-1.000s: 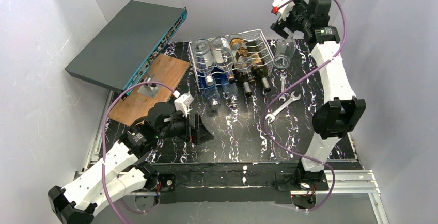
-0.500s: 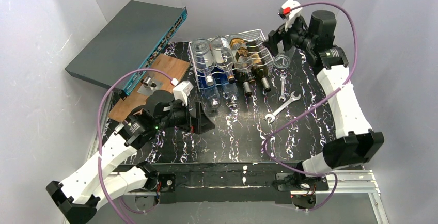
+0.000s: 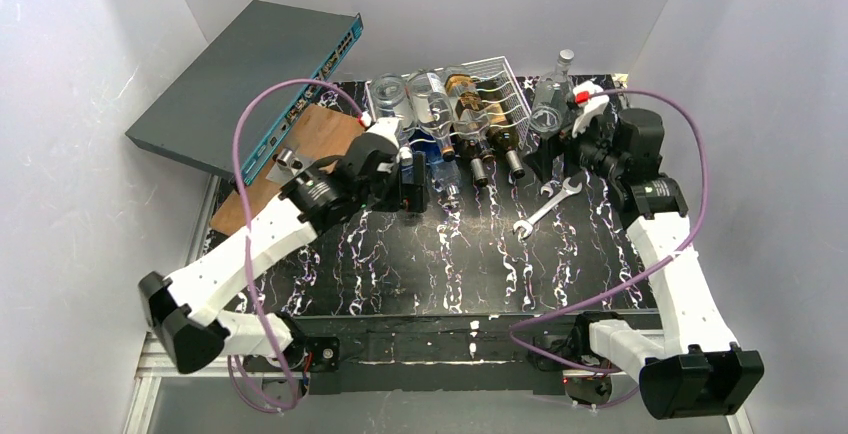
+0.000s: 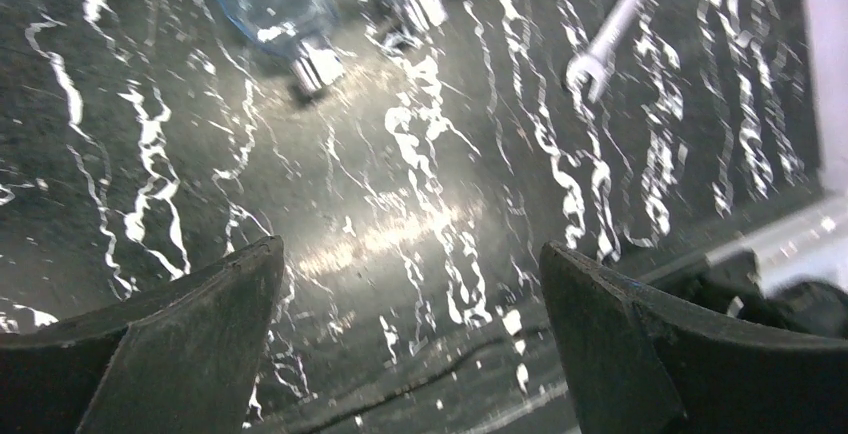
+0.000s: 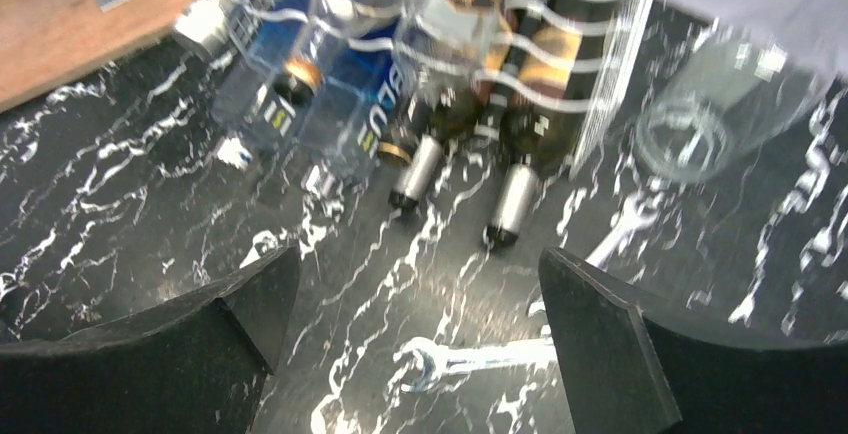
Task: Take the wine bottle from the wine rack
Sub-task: Pick up the wine bottle from the wine rack.
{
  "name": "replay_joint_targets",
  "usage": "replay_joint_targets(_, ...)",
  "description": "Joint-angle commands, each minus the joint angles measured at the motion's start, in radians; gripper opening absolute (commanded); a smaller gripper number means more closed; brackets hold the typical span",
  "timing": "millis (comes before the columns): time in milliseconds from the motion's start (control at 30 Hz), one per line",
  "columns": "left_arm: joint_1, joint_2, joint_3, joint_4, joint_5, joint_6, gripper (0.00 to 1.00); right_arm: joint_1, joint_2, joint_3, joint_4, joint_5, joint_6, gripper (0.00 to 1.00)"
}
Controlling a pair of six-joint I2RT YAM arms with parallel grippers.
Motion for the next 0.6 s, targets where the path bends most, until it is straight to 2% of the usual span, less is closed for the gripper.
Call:
replay_joint_targets(0,-0.010,0.108,0.097,0.003,-0.239,-0.003,0.99,-0.055,-0.049,-0.139,0.073,-0.032,0.062,0.98)
replay_joint_targets(200,-0.007,0.246,0.174,0.088,-0.378,0.061,0.99,-0.158,-0.080,-0.276,0.160,-0.111,0.101,0.98)
replay_joint_targets(333,0.006,0.341,0.225,0.141,-0.417,0.083,0.92,-0.204,-0.084,-0.354,0.224,-0.188,0.112,0.98)
replay_joint_targets(567,0.079,0.507,0.336,0.159,-0.418,0.076,0.78,-0.221,-0.094,-0.393,0.245,-0.211,0.104,0.98)
